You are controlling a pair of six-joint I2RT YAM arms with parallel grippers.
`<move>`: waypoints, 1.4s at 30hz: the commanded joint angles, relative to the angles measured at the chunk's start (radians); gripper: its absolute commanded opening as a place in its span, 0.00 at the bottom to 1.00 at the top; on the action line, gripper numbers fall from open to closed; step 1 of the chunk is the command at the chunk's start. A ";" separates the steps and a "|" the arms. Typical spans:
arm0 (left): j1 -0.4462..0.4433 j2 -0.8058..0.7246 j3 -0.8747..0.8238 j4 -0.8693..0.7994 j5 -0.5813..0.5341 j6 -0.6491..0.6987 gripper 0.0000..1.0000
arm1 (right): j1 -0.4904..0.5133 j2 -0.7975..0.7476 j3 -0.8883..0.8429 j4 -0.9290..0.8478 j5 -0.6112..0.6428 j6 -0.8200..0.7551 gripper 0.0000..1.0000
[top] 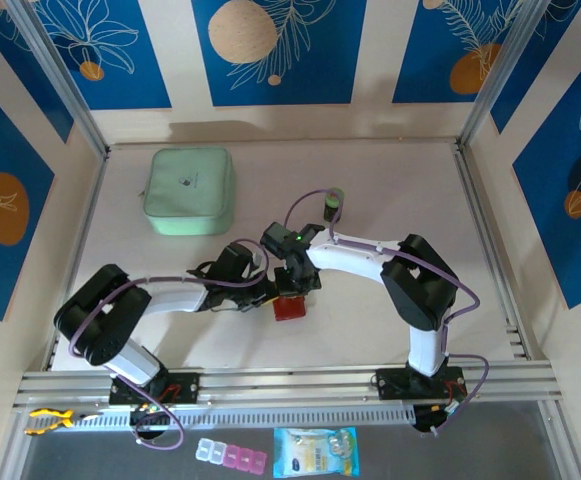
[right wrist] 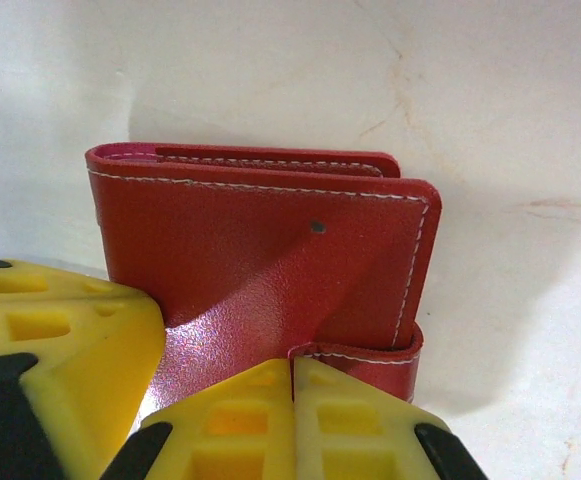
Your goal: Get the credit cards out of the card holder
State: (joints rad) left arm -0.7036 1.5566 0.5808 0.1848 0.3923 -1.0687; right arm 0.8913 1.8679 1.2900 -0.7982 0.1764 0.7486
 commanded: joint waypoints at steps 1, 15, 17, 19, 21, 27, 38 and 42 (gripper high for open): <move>-0.011 0.044 -0.025 -0.054 -0.035 -0.006 0.02 | 0.006 -0.034 -0.031 -0.022 -0.005 0.011 0.00; -0.007 0.074 -0.025 -0.064 -0.030 -0.002 0.02 | -0.061 -0.128 -0.118 -0.033 0.021 -0.001 0.00; -0.008 0.072 -0.022 -0.072 -0.031 0.000 0.02 | -0.077 -0.145 -0.138 -0.032 0.023 -0.004 0.00; -0.008 0.069 -0.017 -0.080 -0.033 0.004 0.02 | -0.092 -0.159 -0.153 -0.031 0.023 -0.006 0.00; -0.007 0.065 -0.015 -0.076 -0.029 0.005 0.02 | -0.105 -0.172 -0.168 -0.025 0.021 -0.008 0.00; -0.007 0.055 0.025 -0.081 -0.001 0.012 0.05 | -0.127 -0.192 -0.192 0.007 -0.019 -0.017 0.02; -0.015 0.042 0.086 -0.111 0.023 0.015 0.09 | -0.137 -0.187 -0.221 0.060 -0.060 -0.019 0.16; -0.019 0.029 0.097 -0.126 0.017 0.016 0.09 | -0.140 -0.181 -0.235 0.077 -0.066 -0.021 0.20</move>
State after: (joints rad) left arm -0.7082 1.5921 0.6540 0.1036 0.4149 -1.0653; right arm 0.7570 1.6978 1.0698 -0.7338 0.1413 0.7326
